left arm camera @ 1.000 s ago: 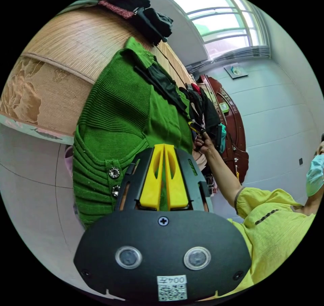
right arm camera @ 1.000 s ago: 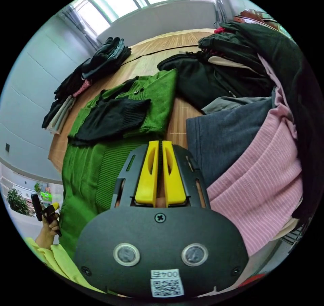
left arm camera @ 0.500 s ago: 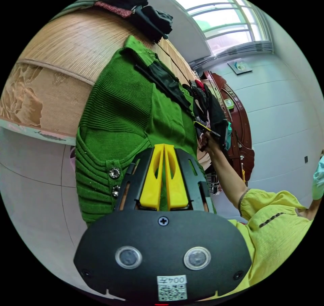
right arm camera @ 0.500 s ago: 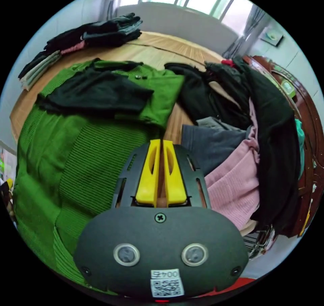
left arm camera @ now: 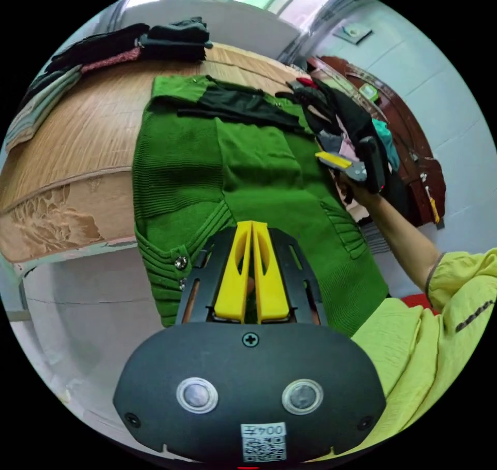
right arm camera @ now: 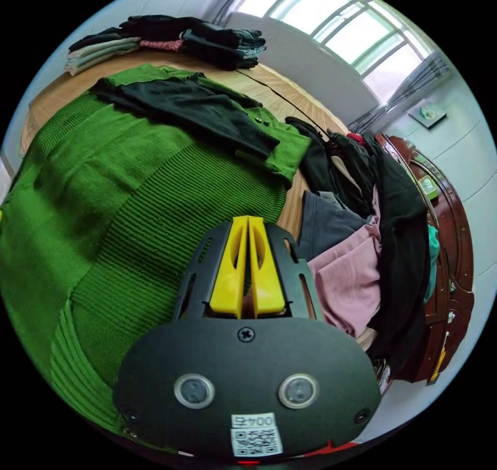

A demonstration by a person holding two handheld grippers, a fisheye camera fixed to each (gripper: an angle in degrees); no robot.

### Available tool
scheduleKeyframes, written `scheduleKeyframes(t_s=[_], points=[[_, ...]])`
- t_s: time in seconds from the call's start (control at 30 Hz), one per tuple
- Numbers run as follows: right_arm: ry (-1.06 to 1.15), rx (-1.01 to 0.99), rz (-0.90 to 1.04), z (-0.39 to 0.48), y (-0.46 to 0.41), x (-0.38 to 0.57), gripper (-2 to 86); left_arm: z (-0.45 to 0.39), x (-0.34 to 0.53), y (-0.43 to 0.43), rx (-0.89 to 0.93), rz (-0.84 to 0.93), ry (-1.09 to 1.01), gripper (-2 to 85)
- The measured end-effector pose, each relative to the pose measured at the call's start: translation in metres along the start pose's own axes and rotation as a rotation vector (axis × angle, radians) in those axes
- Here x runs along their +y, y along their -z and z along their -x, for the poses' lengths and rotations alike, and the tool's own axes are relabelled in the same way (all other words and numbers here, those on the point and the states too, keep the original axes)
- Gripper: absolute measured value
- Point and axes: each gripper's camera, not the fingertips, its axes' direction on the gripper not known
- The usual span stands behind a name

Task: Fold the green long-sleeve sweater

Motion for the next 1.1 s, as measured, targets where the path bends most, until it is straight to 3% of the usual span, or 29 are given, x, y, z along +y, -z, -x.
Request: scheduleKeyframes(t_s=[0.27,0.43,0.57,0.7,0.87,1.1], points=[[-0.099,-0.137,-0.025,-0.073,0.014,0.012,-0.4,-0.047,-0.021,-0.017,-0.254,0.107,-0.180,1.5],[-0.262,-0.437,-0.124,-0.153,0.075,0.080,1.9,-0.058,-0.025,-0.010,-0.263,0.136,-0.296,5.3],[-0.443,-0.859,-0.036,-0.216,0.078,0.190,5.8,-0.048,-0.031,0.012,-0.278,0.117,-0.297,6.3],[-0.754,-1.281,0.019,-0.262,0.058,0.314,8.6,0.006,-0.027,0.074,-0.048,0.015,-0.183,4.5],[-0.866,-1.351,0.090,-0.266,0.058,0.387,11.1,0.139,0.027,0.163,0.245,-0.035,0.056,5.5],[-0.851,-1.400,0.132,-0.272,0.055,0.395,11.8,0.276,0.129,0.193,0.577,-0.104,0.439,8.2]])
